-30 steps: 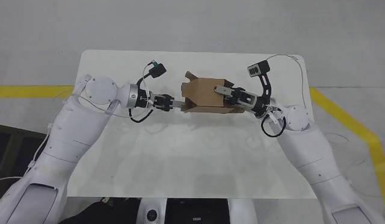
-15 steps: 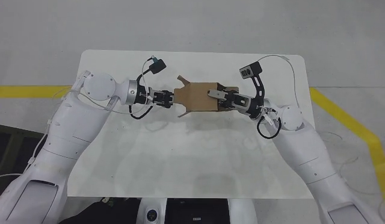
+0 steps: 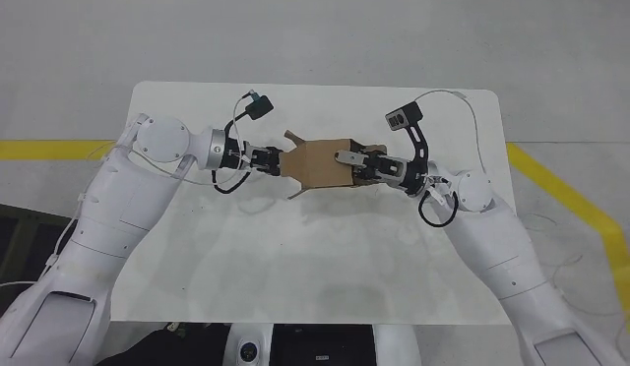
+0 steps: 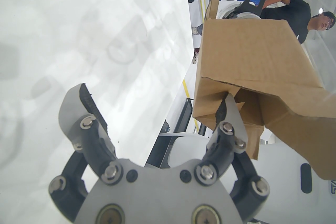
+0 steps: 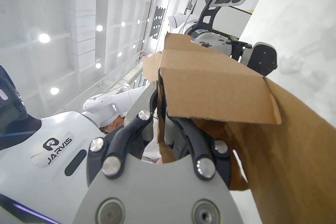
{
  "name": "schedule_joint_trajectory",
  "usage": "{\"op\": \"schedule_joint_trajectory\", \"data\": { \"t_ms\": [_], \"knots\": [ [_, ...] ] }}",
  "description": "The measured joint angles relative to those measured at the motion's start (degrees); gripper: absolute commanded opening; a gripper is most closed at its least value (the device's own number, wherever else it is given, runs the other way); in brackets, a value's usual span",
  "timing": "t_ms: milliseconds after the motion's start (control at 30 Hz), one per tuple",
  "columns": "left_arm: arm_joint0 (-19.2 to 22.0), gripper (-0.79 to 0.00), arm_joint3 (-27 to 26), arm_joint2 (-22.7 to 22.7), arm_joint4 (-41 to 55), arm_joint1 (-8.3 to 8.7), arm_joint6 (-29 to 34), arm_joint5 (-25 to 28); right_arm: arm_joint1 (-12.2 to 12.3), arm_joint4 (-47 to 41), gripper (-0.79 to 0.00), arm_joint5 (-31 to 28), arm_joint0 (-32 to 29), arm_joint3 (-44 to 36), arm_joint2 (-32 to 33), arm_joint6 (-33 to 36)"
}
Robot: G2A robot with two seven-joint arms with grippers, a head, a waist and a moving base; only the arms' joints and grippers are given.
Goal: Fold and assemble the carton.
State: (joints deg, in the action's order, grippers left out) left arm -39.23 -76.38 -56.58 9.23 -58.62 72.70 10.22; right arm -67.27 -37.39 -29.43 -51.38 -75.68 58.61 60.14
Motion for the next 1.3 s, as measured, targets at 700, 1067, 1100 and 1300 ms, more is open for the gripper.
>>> {"op": "schedule_joint_trajectory", "data": {
  "t_ms": [700,1067,1100,1300],
  "knots": [
    [-2.91,0.0,-4.69,1.31,-2.37,0.43,1.35,-0.45,0.59,7.3,-0.785,-0.3,-2.82,1.24,5.66,-9.64],
    [-0.48,0.0,-0.53,0.35,-3.65,0.43,-0.36,-0.12,0.12,6.22,-0.785,0.59,-2.77,-0.59,4.06,-5.79],
    [-0.35,0.0,-0.43,0.35,-3.74,0.43,-0.37,-0.03,0.0,6.07,-0.785,0.65,-2.65,-0.81,3.7,-5.71],
    [0.07,0.0,-1.32,0.6,-2.99,0.26,-0.66,0.04,-0.76,5.99,-0.785,0.62,-2.41,-1.32,1.46,-6.42]
  ]
}}
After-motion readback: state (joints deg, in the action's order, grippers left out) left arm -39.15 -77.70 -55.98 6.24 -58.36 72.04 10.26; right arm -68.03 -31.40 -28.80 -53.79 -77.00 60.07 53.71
